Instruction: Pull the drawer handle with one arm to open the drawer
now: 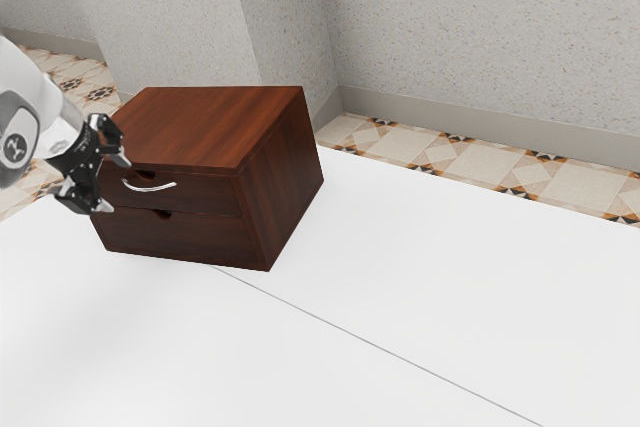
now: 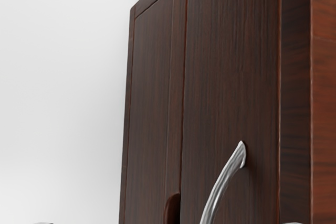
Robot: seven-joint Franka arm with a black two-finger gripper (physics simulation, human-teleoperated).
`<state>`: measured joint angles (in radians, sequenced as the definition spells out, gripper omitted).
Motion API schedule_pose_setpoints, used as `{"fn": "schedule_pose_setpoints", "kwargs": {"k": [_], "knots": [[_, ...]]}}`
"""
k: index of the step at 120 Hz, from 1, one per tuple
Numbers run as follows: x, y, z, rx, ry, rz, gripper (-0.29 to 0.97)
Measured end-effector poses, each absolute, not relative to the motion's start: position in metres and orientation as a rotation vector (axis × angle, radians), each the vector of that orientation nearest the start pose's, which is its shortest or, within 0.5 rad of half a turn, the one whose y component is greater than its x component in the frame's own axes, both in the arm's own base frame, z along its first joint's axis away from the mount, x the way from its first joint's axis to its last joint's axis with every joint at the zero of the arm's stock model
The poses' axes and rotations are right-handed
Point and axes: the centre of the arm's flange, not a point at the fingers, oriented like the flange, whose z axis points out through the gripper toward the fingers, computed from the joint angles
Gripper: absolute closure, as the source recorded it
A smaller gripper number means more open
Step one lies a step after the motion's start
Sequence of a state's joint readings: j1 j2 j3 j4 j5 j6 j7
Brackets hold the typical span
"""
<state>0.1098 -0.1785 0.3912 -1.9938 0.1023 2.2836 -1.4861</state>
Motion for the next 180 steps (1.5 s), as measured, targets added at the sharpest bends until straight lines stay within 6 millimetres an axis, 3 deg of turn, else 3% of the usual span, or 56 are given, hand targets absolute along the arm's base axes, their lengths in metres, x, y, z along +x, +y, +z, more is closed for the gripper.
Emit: {"fn": "schedule_pose_setpoints", "kwargs": {"k": [61, 107, 180], "knots": [[0.484, 0.271, 0.551, 1.649, 2.397, 0.571, 0.24], [0.481, 0.269, 0.548, 1.658, 2.41, 0.532, 0.43], [0.463, 0.264, 0.542, 1.635, 2.424, 0.488, 0.46]]}}
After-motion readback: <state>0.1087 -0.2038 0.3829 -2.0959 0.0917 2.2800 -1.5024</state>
